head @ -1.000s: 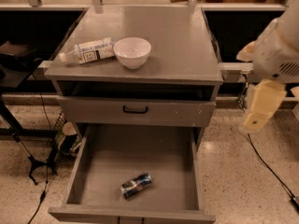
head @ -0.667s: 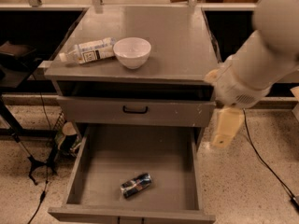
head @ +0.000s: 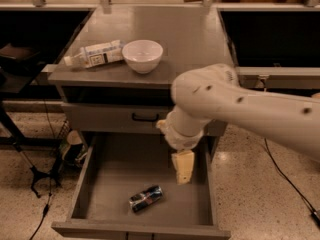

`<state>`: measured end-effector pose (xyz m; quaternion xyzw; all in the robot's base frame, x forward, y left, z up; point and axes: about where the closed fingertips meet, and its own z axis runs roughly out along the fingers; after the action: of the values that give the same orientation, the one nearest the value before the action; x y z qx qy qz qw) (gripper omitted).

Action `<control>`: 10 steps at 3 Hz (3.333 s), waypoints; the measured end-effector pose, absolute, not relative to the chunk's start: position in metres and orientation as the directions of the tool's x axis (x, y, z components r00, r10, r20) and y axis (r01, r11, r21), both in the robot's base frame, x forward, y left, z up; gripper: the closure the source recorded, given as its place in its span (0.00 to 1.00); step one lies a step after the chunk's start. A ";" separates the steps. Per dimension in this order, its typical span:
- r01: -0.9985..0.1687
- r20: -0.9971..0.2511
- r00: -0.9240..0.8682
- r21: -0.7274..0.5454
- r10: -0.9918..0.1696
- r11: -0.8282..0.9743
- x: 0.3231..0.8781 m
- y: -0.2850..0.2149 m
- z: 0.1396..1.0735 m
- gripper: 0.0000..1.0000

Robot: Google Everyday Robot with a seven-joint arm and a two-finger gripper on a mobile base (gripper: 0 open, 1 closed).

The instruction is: Pick redbull can from middle drawer and place on counter

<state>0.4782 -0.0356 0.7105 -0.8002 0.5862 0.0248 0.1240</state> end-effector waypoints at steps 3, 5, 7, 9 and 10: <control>-0.733 -0.144 0.677 -0.214 -0.722 -0.645 0.490 0.087 0.519 0.00; -0.654 -0.111 0.751 -0.250 -0.650 -0.714 0.490 0.112 0.424 0.00; -0.649 -0.081 0.752 -0.270 -0.655 -0.711 0.505 0.106 0.365 0.00; -0.658 -0.094 0.744 -0.278 -0.661 -0.700 0.505 0.092 0.352 0.50; -0.658 -0.094 0.744 -0.278 -0.662 -0.700 0.505 0.092 0.354 0.73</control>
Offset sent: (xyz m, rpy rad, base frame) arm 0.0146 0.1425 -0.2130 -0.0083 -0.0811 0.4902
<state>0.5047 0.0921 0.3543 -0.9220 0.3578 -0.0064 0.1482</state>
